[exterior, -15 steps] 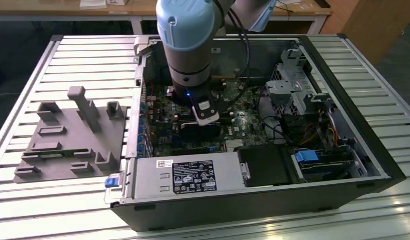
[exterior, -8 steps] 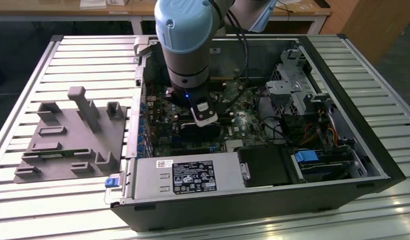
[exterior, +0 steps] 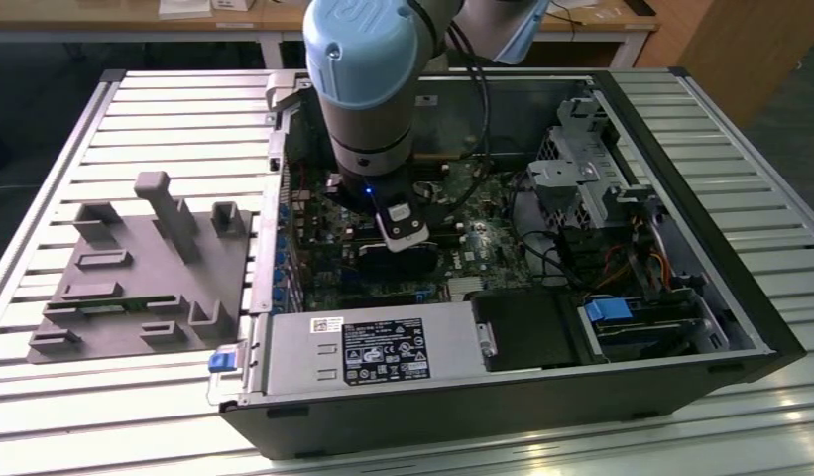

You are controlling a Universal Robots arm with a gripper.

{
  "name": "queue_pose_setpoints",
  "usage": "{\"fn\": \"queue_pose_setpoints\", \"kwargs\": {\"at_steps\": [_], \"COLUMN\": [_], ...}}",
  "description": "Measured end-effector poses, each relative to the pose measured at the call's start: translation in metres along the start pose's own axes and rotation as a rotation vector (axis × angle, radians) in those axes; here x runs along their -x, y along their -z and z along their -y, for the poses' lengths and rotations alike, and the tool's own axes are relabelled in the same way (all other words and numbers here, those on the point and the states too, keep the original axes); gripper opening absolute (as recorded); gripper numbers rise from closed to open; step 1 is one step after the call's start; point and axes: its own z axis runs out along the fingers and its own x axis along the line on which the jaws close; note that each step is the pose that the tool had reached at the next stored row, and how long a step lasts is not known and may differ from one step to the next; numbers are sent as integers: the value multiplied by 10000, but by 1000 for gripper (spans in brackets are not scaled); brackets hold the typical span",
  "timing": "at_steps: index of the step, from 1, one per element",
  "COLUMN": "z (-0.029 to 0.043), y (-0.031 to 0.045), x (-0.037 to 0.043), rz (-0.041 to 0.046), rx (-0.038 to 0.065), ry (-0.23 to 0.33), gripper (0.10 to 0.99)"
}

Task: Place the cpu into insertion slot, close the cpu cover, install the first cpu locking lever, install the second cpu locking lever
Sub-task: 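Install the second cpu locking lever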

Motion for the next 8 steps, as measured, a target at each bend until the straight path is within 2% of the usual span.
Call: {"fn": "queue_pose_setpoints", "kwargs": {"at_steps": [8], "z": [-10], "y": [-18], "x": [-12], "rz": [-5], "rx": [19], "ry": [-1], "gripper": [102]}}
